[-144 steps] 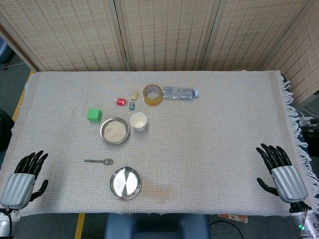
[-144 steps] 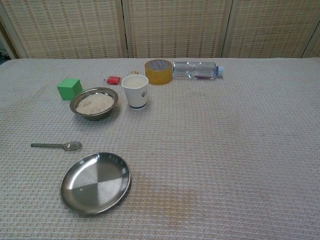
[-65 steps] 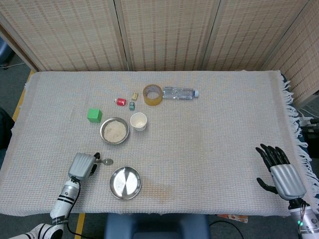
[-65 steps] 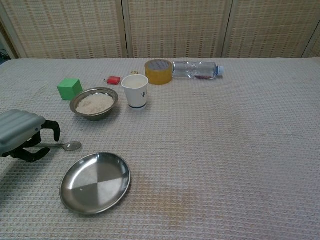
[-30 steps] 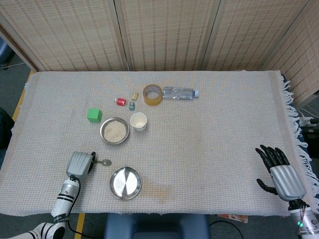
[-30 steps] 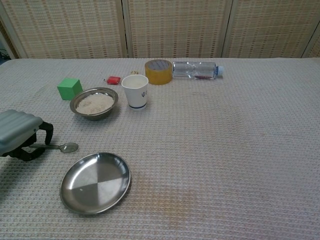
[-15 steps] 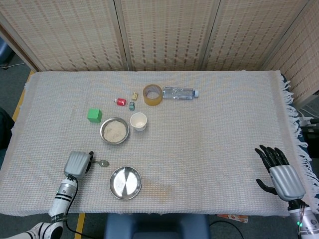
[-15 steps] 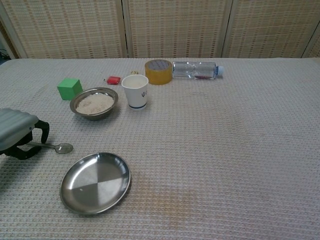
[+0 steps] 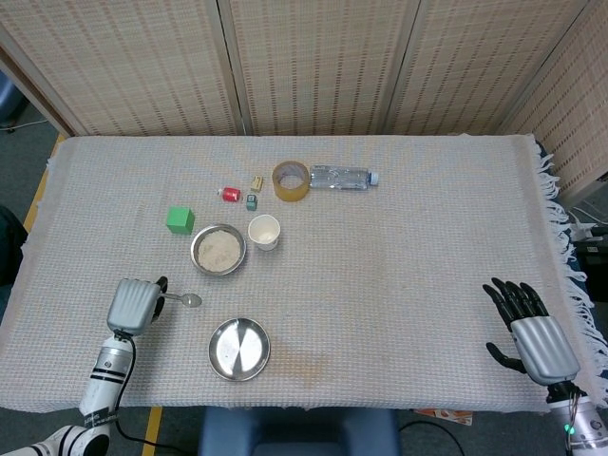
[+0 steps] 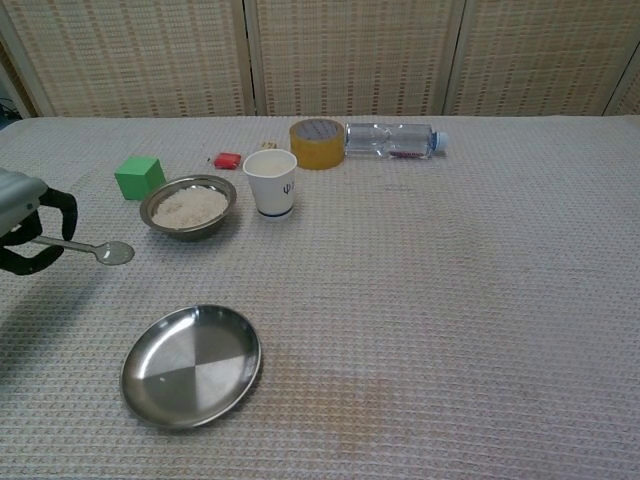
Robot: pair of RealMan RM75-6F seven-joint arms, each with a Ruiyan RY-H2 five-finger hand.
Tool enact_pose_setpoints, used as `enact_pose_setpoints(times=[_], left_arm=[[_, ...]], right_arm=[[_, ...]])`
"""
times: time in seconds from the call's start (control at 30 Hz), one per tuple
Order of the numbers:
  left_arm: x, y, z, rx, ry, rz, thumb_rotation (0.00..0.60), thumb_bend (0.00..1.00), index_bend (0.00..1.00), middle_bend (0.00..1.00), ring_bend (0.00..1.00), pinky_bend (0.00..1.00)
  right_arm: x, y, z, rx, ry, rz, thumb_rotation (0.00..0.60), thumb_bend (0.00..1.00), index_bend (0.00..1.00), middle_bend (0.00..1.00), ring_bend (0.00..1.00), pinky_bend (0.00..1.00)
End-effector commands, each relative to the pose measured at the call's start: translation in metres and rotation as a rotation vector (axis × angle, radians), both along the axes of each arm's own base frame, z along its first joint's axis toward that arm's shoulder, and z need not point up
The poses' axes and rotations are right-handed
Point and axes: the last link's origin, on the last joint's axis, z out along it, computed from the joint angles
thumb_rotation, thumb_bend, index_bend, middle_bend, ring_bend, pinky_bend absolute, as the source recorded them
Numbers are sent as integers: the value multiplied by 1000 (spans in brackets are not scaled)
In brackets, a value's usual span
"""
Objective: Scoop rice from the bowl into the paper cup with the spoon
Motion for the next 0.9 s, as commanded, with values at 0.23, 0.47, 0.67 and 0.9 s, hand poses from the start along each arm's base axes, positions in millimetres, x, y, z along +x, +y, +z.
enact_pose_setpoints(times=[0.23,0.47,0.67,0.9], left_arm=[[39,37,10,52,87,-32,600,409,794,1000,1000,1000],[59,62,0,75,170,-52,600,409,799,1000,1000,1000],[72,81,-15,83,270,-49,600,410,799,1000,1000,1000],[83,92,-30,183,480,-106,600,410,801,1000,1000,1000]], right_arm=[[5,5,3,-39,-21,48,600,170,0,0,0,0],[0,0,1,-26,-9,19,600,170,0,0,0,0],[0,0,-1,12,-27,3,600,170,0,0,0,0],[1,2,2,48,-51,-1,600,170,0,0,0,0]])
